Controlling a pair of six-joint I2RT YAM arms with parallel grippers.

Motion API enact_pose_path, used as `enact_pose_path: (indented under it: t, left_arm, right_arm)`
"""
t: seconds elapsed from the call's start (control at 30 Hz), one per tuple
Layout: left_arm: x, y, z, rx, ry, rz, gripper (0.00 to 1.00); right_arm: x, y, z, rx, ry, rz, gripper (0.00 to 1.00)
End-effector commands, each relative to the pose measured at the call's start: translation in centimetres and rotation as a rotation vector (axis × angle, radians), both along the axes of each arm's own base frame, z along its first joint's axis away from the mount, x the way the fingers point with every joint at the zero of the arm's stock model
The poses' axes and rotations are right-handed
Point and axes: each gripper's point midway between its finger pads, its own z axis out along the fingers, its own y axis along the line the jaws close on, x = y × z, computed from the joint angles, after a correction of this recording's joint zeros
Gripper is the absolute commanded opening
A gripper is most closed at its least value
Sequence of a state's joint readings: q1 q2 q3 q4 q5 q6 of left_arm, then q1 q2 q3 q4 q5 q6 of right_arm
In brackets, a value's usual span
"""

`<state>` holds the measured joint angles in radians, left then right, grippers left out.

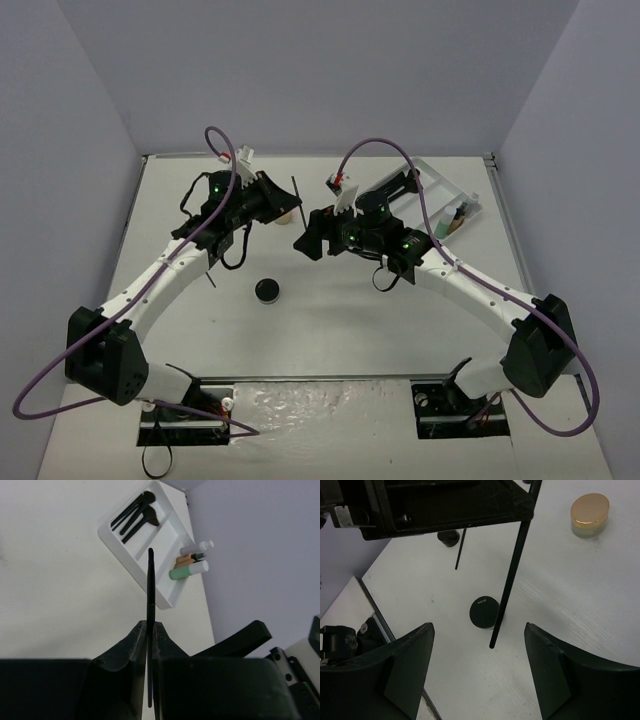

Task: Organize the makeup

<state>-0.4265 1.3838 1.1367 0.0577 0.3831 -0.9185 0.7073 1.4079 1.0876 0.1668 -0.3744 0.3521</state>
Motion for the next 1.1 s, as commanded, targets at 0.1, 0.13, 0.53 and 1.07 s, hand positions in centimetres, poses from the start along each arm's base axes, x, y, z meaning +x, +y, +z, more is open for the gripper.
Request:
enact_pose_path:
  t: [0.1,0.13,0.53,1.07]
  left_arm:
    - [-1.2,-1.7,6.9,-0.150,-0.189,-0.063,0.00]
    - [-1.3,-1.7,6.9,-0.151,-0.191,-0.066,0.00]
    - [-1.8,-2.2,5.8,-0.119,-0.199,-0.121,0.00]
    - [-1.2,2.0,0.8,0.185,-0.140,0.023,0.84]
  right_arm:
    - [1.5,1.5,5.5,0.110,-0.138,-0.015,0.56]
    - [1.7,1.4,5.6,0.108,-0.142,-0.024,0.54]
    - [2.4,0.2,6.4,0.099,-0.170,-0.102,0.20]
    - [7.0,-3.9,2.6,0.010,-0.062,-0.419,0.00]
